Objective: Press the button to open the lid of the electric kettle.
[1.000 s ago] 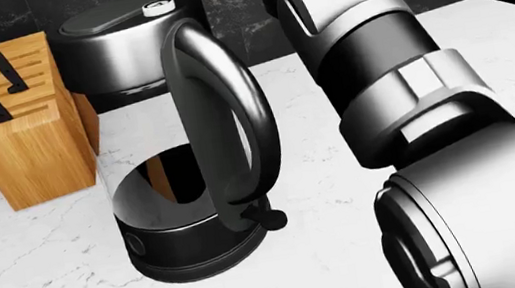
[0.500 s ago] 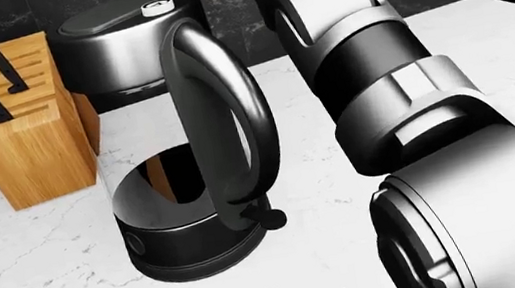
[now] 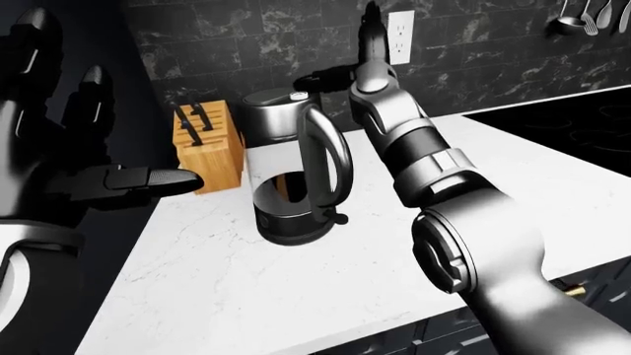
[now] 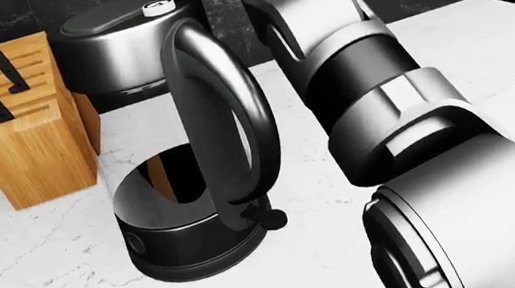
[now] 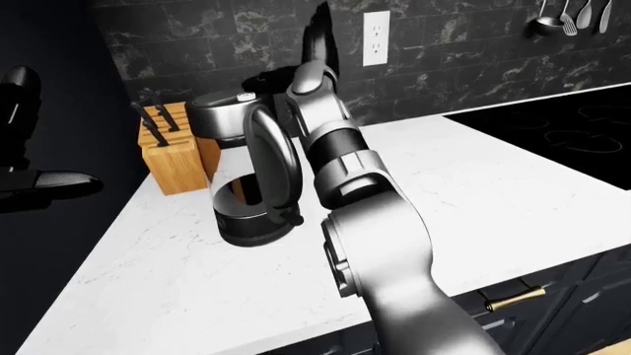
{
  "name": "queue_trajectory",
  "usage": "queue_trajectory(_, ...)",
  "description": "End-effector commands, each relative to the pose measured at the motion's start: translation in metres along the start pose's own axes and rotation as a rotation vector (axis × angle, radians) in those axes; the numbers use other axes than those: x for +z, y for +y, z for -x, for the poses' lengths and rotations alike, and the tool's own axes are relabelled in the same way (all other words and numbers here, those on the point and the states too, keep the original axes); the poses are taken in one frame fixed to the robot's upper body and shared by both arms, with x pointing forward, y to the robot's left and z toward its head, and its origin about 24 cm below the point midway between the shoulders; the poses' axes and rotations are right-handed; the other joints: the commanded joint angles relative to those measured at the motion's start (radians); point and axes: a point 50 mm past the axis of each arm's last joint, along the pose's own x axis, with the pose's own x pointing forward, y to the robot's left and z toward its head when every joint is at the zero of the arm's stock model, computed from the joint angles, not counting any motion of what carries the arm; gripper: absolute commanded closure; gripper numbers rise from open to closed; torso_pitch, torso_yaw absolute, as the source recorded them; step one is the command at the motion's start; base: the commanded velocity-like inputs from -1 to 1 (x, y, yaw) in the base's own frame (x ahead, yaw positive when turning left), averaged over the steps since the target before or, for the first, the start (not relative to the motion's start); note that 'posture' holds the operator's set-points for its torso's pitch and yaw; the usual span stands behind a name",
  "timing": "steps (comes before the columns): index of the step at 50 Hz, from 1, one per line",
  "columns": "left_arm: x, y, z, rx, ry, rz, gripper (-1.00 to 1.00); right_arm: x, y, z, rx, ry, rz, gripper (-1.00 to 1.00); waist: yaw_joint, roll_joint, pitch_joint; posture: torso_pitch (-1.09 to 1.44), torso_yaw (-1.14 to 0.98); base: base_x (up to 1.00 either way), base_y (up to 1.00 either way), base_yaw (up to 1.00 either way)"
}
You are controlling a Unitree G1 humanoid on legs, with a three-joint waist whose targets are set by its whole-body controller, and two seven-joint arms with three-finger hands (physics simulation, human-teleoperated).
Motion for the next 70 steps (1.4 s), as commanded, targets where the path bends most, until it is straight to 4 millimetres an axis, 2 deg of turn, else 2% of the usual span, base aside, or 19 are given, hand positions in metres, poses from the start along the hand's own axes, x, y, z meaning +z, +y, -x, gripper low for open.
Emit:
queue_trajectory(1, 0.009, 0.001, 0.000, 0.010, -0.056, -0.003, -1.00, 0.030, -0.005, 0.001, -0.015, -0.109, -0.023, -1.00, 0.000, 0.004, -0.009, -0.42, 0.00, 0.00, 0.00, 0.00)
queue_trajectory(11, 0.010, 0.002, -0.001, 0.010, -0.057, -0.003, -1.00, 0.032, -0.004, 0.001, -0.010, -0.108, -0.034, -1.00, 0.000, 0.004, -0.009, -0.42, 0.00, 0.00, 0.00, 0.00)
queue_trajectory(16, 0.010, 0.001, -0.001, 0.010, -0.057, -0.003, -1.00, 0.028, -0.002, 0.001, 0.062, -0.035, -0.154, -1.00, 0.000, 0.004, -0.009, -0.42, 0.00, 0.00, 0.00, 0.00)
queue_trajectory(22, 0.009, 0.001, -0.001, 0.009, -0.056, -0.003, -1.00, 0.027, -0.003, 0.000, 0.067, -0.029, -0.184, -1.00, -0.002, 0.003, -0.010, -0.42, 0.00, 0.00, 0.00, 0.00)
queue_trajectory(57, 0.010, 0.000, -0.002, 0.008, -0.057, -0.001, -1.00, 0.022, -0.016, -0.006, 0.125, -0.030, -0.113, -1.00, -0.002, 0.001, -0.010, -0.42, 0.00, 0.00, 0.00, 0.00)
queue_trajectory(65, 0.011, 0.001, -0.001, 0.010, -0.057, -0.002, -1.00, 0.027, -0.016, -0.005, 0.127, -0.040, -0.116, -1.00, -0.003, 0.002, -0.010, -0.42, 0.00, 0.00, 0.00, 0.00)
queue_trajectory(70, 0.010, 0.001, -0.001, 0.010, -0.056, -0.002, -1.00, 0.043, -0.012, -0.002, 0.143, -0.136, -0.038, -1.00, -0.004, 0.003, -0.008, -0.42, 0.00, 0.00, 0.00, 0.00)
